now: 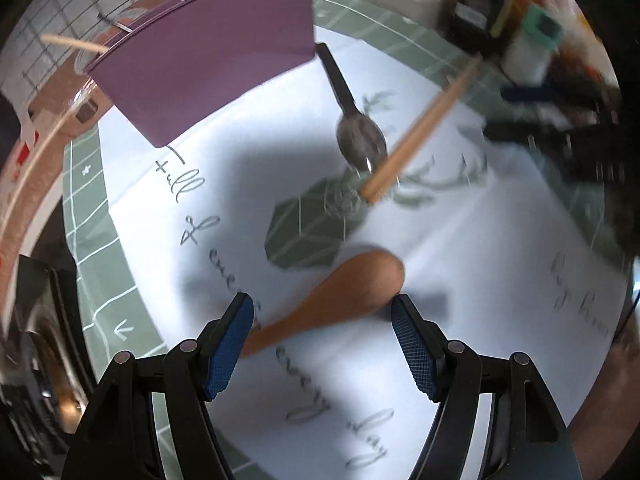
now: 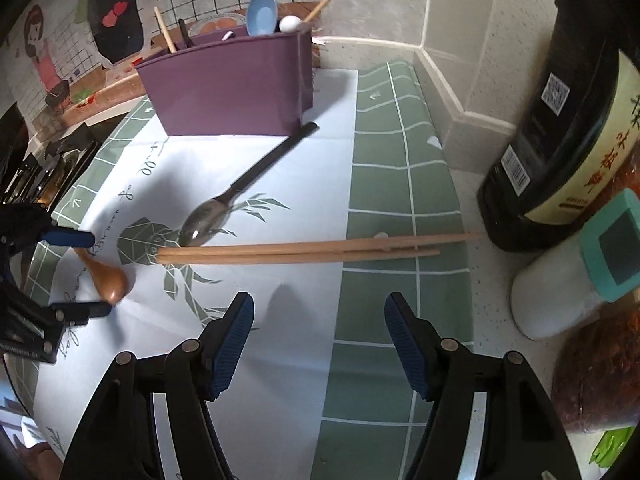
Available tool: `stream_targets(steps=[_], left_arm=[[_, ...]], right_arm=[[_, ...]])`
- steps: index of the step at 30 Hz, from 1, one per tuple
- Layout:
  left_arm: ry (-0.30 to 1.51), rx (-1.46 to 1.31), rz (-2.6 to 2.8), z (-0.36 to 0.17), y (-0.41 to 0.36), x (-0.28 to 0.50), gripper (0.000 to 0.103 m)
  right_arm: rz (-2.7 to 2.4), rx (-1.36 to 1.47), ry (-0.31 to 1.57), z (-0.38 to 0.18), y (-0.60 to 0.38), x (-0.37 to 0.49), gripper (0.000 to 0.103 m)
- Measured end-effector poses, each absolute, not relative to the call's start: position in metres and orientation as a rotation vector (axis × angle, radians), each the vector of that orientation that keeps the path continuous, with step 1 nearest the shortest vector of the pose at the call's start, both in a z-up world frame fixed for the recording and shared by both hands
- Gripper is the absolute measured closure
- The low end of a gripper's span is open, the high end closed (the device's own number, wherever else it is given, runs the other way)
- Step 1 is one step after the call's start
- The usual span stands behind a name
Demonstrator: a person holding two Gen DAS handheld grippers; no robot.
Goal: Organize utensils
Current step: 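Move the left tool toward the wooden spoon while the right tool approaches the chopsticks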
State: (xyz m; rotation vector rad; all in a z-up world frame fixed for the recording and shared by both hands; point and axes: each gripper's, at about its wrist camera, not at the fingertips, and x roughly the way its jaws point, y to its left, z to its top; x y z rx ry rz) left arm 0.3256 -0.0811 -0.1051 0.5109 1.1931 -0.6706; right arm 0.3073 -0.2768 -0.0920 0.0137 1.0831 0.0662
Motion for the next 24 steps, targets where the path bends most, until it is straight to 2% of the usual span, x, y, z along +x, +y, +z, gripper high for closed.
stream_targets(steps=[4, 6, 8, 13, 16, 18, 20, 21, 22, 23, 24], left_arm=[[1.191, 0.476, -0.652, -0.104, -0.084, 0.342, 0.030], [1.182, 0.463, -0.607, -0.103, -0.084, 0.351, 0.034], [1.194, 0.401, -0.548, -0.104, -0.075, 0.361, 0.046], [1.209, 0.237, -0.395, -0.105, -0.042, 0.381, 0.062], [1.208, 0.185, -0.303, -0.104, -0.020, 0.385, 0.064], [1.225, 0.156, -0.294, -0.105, -0.012, 0.384, 0.064], [1.237, 0.132, -0.300, -0.104, -0.003, 0.382, 0.064], [1.239, 0.126, -0.305, -0.103, 0.000, 0.382, 0.064], [1.237, 0.120, -0.311, -0.102, 0.002, 0.381, 0.064], [1.236, 0.115, -0.317, -0.101, 0.004, 0.381, 0.064], [1.236, 0.110, -0.328, -0.099, 0.006, 0.381, 0.064]], right_arm=[[0.046, 0.069, 1.106, -0.097, -0.283, 0.313, 0.038], [0.021, 0.123, 1.105, -0.096, -0.288, 0.319, 0.037], [-0.019, 0.198, 1.103, -0.096, -0.294, 0.328, 0.037], [-0.100, 0.352, 1.123, -0.104, -0.294, 0.351, 0.037], [-0.094, 0.314, 1.116, -0.107, -0.275, 0.363, 0.037], [-0.059, 0.258, 1.118, -0.110, -0.257, 0.367, 0.043], [-0.031, 0.176, 1.117, -0.111, -0.239, 0.370, 0.057], [-0.011, 0.145, 1.111, -0.111, -0.231, 0.370, 0.060], [0.020, 0.140, 1.109, -0.110, -0.226, 0.369, 0.070], [0.051, 0.135, 1.111, -0.108, -0.223, 0.367, 0.088], [0.085, 0.122, 1.130, -0.108, -0.219, 0.365, 0.097]])
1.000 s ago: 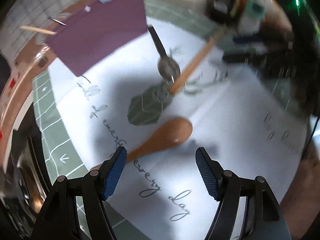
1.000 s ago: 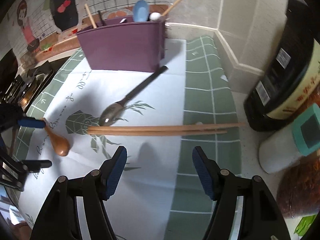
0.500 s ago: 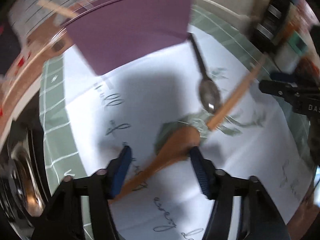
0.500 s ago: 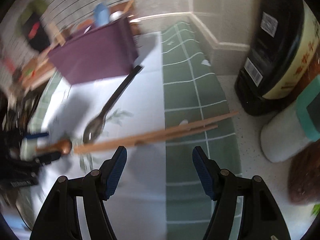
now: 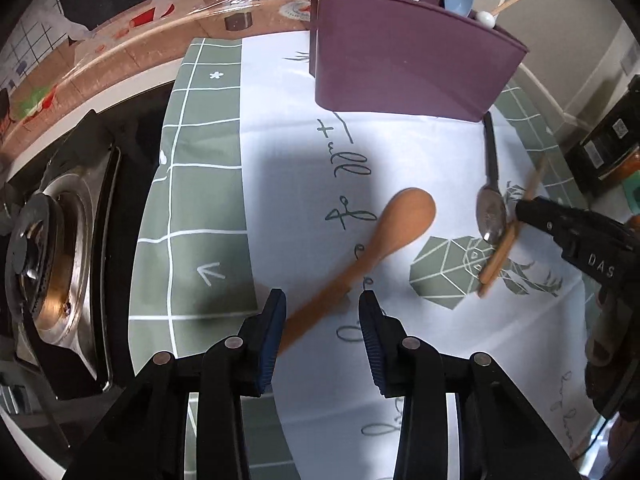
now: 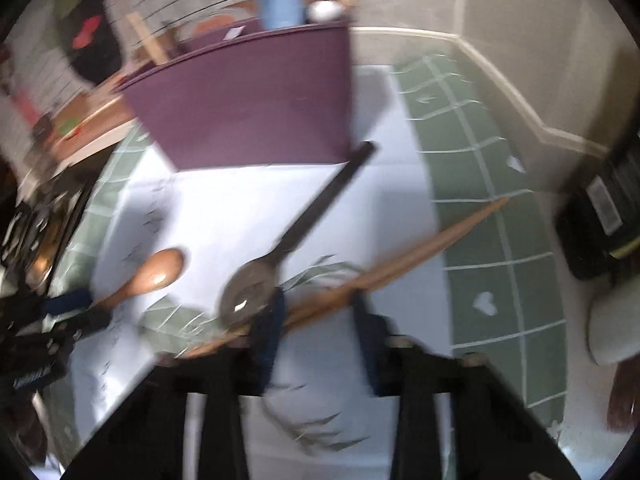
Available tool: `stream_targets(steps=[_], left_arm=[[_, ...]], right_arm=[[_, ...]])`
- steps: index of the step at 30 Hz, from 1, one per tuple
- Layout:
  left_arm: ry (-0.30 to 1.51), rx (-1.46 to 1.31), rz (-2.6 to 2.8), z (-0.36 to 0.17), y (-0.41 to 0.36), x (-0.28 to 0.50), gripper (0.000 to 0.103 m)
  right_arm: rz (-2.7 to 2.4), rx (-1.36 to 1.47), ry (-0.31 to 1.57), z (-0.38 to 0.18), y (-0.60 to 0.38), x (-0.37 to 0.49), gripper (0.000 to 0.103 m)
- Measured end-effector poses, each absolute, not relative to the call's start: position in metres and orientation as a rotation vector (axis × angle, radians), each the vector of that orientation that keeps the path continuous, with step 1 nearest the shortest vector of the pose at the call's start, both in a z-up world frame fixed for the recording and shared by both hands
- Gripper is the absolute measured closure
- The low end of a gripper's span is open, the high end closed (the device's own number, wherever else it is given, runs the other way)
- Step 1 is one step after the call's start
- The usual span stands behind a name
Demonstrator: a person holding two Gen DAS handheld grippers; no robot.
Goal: Organize utensils
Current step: 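Move the left tool toward the wooden spoon while the right tool approaches the chopsticks, then grasp the wooden spoon handle with the left tool while the right tool grasps a chopstick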
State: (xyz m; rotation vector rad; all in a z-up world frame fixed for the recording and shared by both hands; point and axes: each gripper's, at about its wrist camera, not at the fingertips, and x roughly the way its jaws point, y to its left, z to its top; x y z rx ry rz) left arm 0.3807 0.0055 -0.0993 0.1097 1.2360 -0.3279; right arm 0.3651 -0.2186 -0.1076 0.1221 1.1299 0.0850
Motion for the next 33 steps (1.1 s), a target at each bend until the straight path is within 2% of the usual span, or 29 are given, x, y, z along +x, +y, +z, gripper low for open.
stream_targets(steps=[7, 12, 15, 18, 19, 20, 22, 23, 27, 31, 33], left_arm=[[1.233, 0.211, -0.510, -0.099, -0.023, 0.367, 0.063], [1.200, 0.337, -0.582, -0.086, -0.050, 0.385, 0.063], [1.241, 0.399, -0.634, -0.088, -0.062, 0.403, 0.063], [1.313, 0.436, -0.629, -0.102, -0.073, 0.421, 0.063], [1.325, 0.432, -0.626, -0.105, -0.074, 0.424, 0.063], [1.329, 0.420, -0.619, -0.107, -0.074, 0.427, 0.064], [1.323, 0.396, -0.603, -0.108, -0.074, 0.429, 0.069], [1.310, 0.386, -0.588, -0.107, -0.075, 0.428, 0.073], [1.288, 0.281, -0.533, -0.104, -0.066, 0.421, 0.074], [1.253, 0.090, -0.402, -0.099, -0.037, 0.412, 0.081], [1.258, -0.049, -0.353, -0.098, -0.016, 0.405, 0.082]], right_arm=[[0.156, 0.046, 1.188, -0.108, -0.224, 0.324, 0.099], [0.096, 0.081, 1.187, -0.105, -0.250, 0.308, 0.096], [0.092, 0.091, 1.177, -0.101, -0.257, 0.303, 0.096], [0.085, 0.120, 1.161, -0.098, -0.264, 0.301, 0.092], [0.080, 0.137, 1.156, -0.097, -0.268, 0.300, 0.087], [0.067, 0.165, 1.147, -0.096, -0.275, 0.301, 0.081], [0.034, 0.231, 1.131, -0.093, -0.285, 0.307, 0.075], [0.019, 0.262, 1.125, -0.093, -0.289, 0.312, 0.075], [-0.046, 0.345, 1.105, -0.091, -0.298, 0.339, 0.075], [-0.096, 0.365, 1.074, -0.090, -0.293, 0.365, 0.075], [-0.117, 0.356, 1.095, -0.093, -0.290, 0.380, 0.075]])
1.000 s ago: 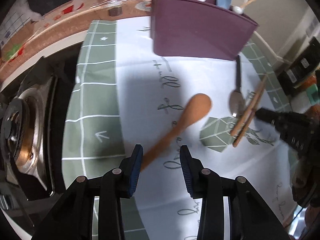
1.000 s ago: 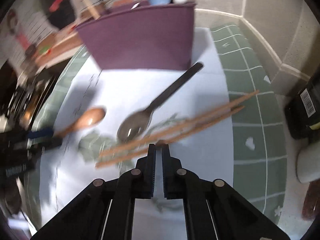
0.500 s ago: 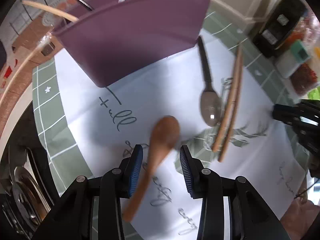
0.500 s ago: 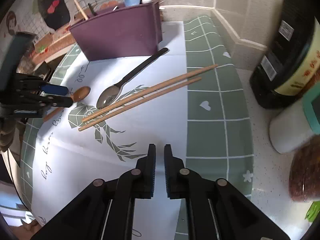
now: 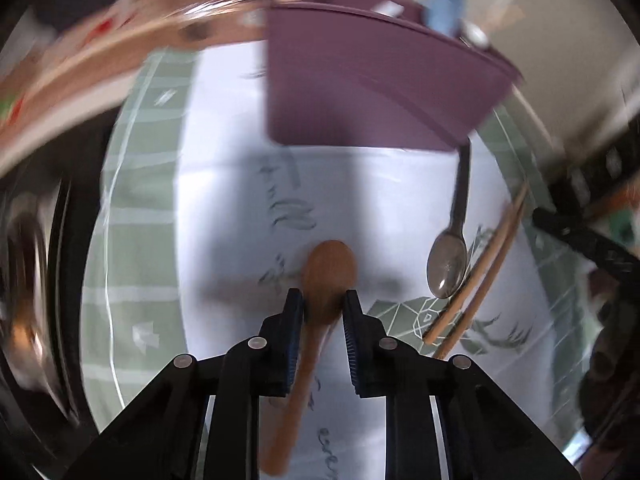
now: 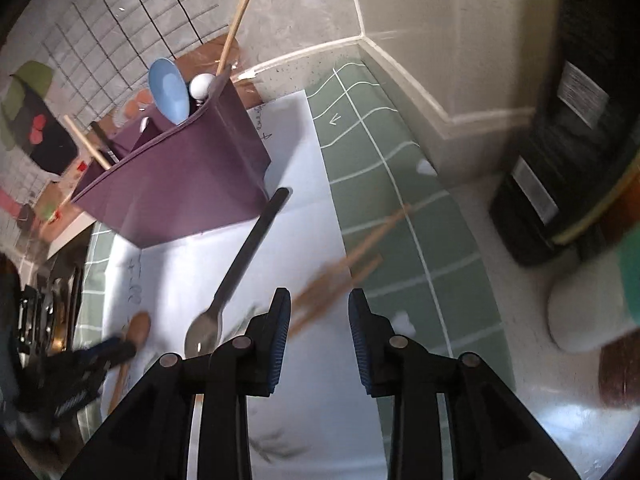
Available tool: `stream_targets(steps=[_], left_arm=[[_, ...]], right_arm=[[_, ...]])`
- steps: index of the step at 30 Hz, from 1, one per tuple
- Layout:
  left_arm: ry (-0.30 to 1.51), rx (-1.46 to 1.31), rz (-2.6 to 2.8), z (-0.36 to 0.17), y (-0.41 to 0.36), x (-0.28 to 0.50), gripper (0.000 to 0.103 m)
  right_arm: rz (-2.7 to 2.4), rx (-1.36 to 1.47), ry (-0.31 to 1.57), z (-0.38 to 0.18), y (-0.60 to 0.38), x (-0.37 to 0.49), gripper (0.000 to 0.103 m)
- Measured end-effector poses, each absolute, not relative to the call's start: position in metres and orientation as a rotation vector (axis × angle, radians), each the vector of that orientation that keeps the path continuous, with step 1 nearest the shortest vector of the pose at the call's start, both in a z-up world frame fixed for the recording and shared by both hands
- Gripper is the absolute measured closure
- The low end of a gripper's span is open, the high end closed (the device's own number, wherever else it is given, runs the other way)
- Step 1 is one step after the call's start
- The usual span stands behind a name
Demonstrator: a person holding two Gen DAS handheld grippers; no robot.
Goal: Organize utensils
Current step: 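Grasp the wooden spoon handle with the left tool while the right tool grasps a chopstick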
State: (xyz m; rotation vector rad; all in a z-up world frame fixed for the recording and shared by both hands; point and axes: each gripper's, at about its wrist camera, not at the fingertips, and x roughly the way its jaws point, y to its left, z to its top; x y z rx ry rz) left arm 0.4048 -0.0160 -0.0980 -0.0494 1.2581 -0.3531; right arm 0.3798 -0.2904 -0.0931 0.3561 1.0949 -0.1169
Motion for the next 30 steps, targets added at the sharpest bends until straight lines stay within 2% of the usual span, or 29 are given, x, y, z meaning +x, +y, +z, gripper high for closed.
stream_targets(steps=[4, 10, 12, 13, 16, 17, 18, 22, 30], left_arm=[[1.243, -0.114, -0.306, -0.098, 0.005, 0.389, 0.084], [1.251, -0.107, -0.328, -0.098, 0.013, 0.377, 0.084], [1.244, -0.103, -0.342, -0.097, 0.010, 0.375, 0.083], [1.245, -0.088, -0.355, -0.095, 0.010, 0.376, 0.082], [1.243, -0.045, -0.371, -0.093, 0.001, 0.380, 0.075], [1.243, -0.028, -0.384, -0.093, -0.001, 0.382, 0.074], [1.244, -0.017, -0.393, -0.094, -0.004, 0.383, 0.073], [1.244, 0.052, -0.458, -0.094, -0.018, 0.391, 0.058], [1.293, 0.266, -0.518, -0.105, -0.051, 0.419, 0.058]], right_arm=[[-0.177, 0.379, 1.146, -0.108, -0.296, 0.407, 0.075], [-0.111, 0.207, 1.182, -0.116, -0.264, 0.431, 0.072], [-0.051, 0.175, 1.187, -0.116, -0.251, 0.427, 0.076], [-0.001, 0.157, 1.192, -0.115, -0.244, 0.423, 0.083], [0.113, 0.123, 1.201, -0.113, -0.228, 0.406, 0.086], [0.149, 0.107, 1.195, -0.110, -0.223, 0.399, 0.094], [0.183, 0.088, 1.194, -0.108, -0.219, 0.392, 0.096], [0.234, 0.017, 1.229, -0.105, -0.214, 0.363, 0.096], [0.154, 0.015, 1.199, -0.094, -0.246, 0.335, 0.095]])
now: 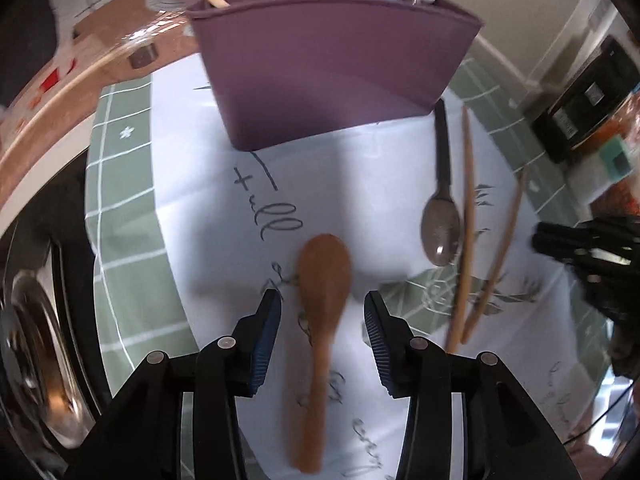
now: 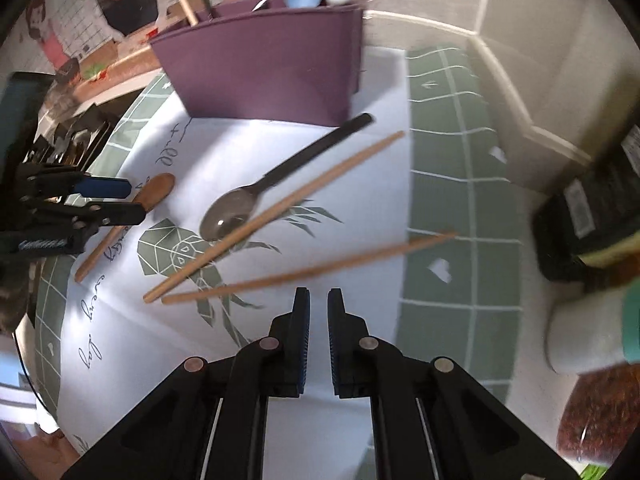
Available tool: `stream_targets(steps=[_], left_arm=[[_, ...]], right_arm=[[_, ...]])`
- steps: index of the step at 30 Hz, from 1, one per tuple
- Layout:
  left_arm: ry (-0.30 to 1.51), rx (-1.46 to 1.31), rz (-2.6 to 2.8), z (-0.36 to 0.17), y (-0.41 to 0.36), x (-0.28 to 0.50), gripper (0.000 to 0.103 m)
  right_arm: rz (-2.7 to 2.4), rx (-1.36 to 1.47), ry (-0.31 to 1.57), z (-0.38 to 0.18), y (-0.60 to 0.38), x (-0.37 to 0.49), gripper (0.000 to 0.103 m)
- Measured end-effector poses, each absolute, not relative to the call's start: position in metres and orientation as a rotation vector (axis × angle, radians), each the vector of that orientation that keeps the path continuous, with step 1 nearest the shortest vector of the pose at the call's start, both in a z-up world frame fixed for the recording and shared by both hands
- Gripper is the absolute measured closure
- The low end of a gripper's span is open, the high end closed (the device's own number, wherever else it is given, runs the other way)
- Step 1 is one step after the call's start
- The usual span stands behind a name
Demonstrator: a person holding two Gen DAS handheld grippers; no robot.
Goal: Organize utensils
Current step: 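Grasp the wooden spoon handle with the left tool while the right tool grasps a chopstick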
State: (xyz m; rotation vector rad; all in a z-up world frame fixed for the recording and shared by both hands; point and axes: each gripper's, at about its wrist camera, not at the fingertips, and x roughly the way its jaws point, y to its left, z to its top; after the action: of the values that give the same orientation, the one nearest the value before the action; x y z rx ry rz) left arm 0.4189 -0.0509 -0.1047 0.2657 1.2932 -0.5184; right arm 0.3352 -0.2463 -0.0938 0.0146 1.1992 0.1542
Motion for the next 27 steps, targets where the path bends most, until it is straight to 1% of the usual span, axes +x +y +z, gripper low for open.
stream_targets(steps=[3, 4, 5, 6, 8, 9, 17, 22, 27], left_arm=[[1.316, 0.296, -0.513, -0.110, -0.058, 0.425, 0.062], [1.315, 0.299, -0.512, -0.110, -0.060, 0.426, 0.067], [1.314, 0.295, -0.508, -0.110, -0.062, 0.426, 0.072], [1.304, 0.289, -0.496, -0.110, -0.064, 0.426, 0.073], [1.286, 0.265, -0.490, -0.110, -0.066, 0.423, 0.073], [1.280, 0.237, -0.484, -0.109, -0.065, 0.422, 0.073], [1.131, -0.032, -0.349, -0.079, -0.024, 0.390, 0.073], [1.123, -0.113, -0.346, -0.077, 0.002, 0.368, 0.073], [1.119, -0.156, -0.333, -0.075, 0.016, 0.361, 0.073]], right_arm=[[0.144, 0.062, 1.170, -0.086, -0.258, 0.325, 0.092], [0.136, 0.081, 1.161, -0.083, -0.261, 0.325, 0.091], [0.130, 0.108, 1.150, -0.080, -0.264, 0.326, 0.088], [0.123, 0.131, 1.139, -0.079, -0.266, 0.327, 0.085], [0.098, 0.175, 1.122, -0.077, -0.262, 0.338, 0.077], [0.079, 0.212, 1.115, -0.077, -0.261, 0.345, 0.076], [-0.145, 0.439, 1.137, -0.096, -0.261, 0.404, 0.076], [-0.244, 0.383, 1.163, -0.106, -0.233, 0.426, 0.078], [-0.297, 0.266, 1.173, -0.113, -0.221, 0.431, 0.078]])
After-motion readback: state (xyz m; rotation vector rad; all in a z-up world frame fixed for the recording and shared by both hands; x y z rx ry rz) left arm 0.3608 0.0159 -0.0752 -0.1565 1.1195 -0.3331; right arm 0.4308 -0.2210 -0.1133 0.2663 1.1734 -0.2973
